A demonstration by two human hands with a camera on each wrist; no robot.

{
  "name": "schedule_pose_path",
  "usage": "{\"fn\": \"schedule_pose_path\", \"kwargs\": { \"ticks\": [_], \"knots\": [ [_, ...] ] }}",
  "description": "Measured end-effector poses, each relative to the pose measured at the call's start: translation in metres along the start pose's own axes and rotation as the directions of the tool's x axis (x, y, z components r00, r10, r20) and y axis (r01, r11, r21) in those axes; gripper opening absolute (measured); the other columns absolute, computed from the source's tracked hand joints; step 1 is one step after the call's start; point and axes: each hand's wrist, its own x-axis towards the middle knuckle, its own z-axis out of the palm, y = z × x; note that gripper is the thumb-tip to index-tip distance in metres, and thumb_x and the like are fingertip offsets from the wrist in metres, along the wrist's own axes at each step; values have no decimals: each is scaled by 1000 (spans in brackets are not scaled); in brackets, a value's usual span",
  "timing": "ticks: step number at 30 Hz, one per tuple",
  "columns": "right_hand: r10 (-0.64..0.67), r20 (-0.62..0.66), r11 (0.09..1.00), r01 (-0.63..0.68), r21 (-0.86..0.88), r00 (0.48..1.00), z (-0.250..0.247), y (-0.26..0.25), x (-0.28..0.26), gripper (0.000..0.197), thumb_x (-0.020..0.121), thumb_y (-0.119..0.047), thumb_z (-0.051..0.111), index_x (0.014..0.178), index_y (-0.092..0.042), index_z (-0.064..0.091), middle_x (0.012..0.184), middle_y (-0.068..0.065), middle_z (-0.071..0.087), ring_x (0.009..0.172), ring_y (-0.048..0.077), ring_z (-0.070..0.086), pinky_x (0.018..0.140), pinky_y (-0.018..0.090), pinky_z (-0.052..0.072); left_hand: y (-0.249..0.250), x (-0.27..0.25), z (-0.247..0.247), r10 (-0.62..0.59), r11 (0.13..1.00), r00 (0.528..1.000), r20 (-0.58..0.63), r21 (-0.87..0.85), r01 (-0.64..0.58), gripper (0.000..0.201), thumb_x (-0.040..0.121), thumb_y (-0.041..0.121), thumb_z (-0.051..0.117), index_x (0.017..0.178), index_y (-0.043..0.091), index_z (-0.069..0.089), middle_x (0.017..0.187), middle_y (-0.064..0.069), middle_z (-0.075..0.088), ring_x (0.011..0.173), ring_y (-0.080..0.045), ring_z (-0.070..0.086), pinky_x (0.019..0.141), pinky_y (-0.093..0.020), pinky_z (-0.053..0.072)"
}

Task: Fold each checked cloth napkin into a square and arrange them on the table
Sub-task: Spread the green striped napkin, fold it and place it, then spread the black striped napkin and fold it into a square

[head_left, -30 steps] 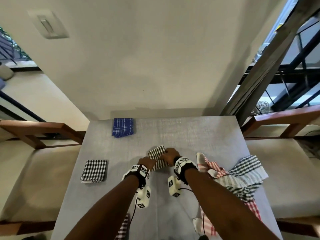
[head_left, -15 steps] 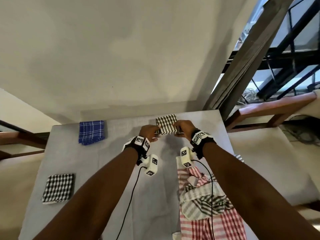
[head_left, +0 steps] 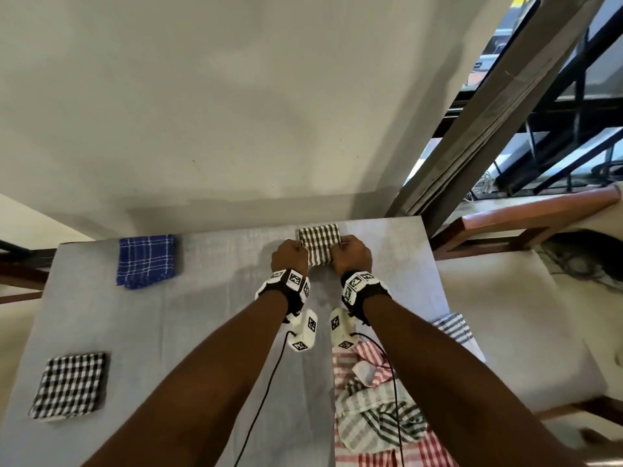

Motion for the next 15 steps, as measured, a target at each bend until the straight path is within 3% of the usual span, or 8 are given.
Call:
{"fn": "schedule_pose_path", "kwargs": {
  "ticks": [3,8,10,13,15],
  "knots": [
    [4,22,1000,-3,-30,1000,-3,2,3,35,91,-28,61,122,-15,64,120,16,59,107,34,60,89,36,48,-4,7,0,-7,999,1000,-17,-34,6,25,86,27,58,104,12,67,107,-11,66,102,-32,62,82,-36,49],
    [-78,59,996,80,-46,995,-6,10,7,36,95,-37,58,121,-13,61,115,14,66,108,33,60,86,33,46,-12,8,-6,1,991,999,52,-135,6,55,89,41,63,127,3,50,125,-17,57,114,-33,54,94,-39,45],
    [-23,72,999,25,-28,997,-13,12,7,41,97,-41,53,124,-10,57,117,16,65,110,35,60,85,34,46,-18,7,-6,39,993,997,60,-112,-32,52,90,42,61,123,2,54,120,-15,58,111,-32,55,87,-36,43],
    [30,116,998,-24,-49,993,-30,21,4,48,95,-41,57,132,-12,51,124,16,62,116,35,57,92,37,46,-27,4,-6,93,994,993,75,-62,-88,45,89,40,59,104,-1,61,98,-15,62,96,-35,60,69,-33,39],
    [14,156,995,1,-96,988,-44,32,1,46,92,-31,62,133,-13,51,126,16,62,118,35,57,95,36,45,-31,-5,-6,136,991,987,84,-9,-135,42,88,35,59,104,-4,60,100,-19,60,94,-36,59,70,-34,41]
  ]
}}
